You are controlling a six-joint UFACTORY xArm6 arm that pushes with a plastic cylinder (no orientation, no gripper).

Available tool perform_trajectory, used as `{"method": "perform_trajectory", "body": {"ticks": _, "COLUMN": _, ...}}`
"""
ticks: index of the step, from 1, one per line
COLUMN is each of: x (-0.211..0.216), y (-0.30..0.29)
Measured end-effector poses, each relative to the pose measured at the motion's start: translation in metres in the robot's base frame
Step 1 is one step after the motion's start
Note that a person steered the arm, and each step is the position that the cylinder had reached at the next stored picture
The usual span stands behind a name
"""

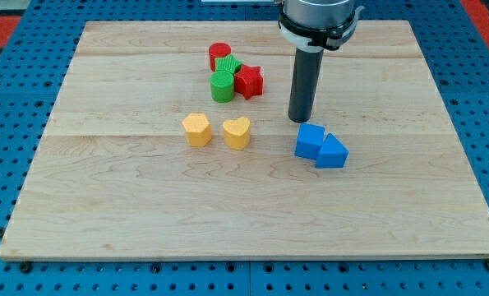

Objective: Move the arm to the right of the blue triangle

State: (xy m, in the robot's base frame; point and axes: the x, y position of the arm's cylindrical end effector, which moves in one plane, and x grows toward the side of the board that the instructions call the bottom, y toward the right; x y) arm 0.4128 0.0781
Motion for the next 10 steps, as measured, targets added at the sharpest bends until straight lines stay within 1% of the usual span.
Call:
{"method": "perform_trajectory", "body": {"ticks": 9, "x": 0.002, "y": 0.034}}
{"method": "perform_trajectory", "body": {"ticks": 10, "x": 0.002, "y": 0.058}}
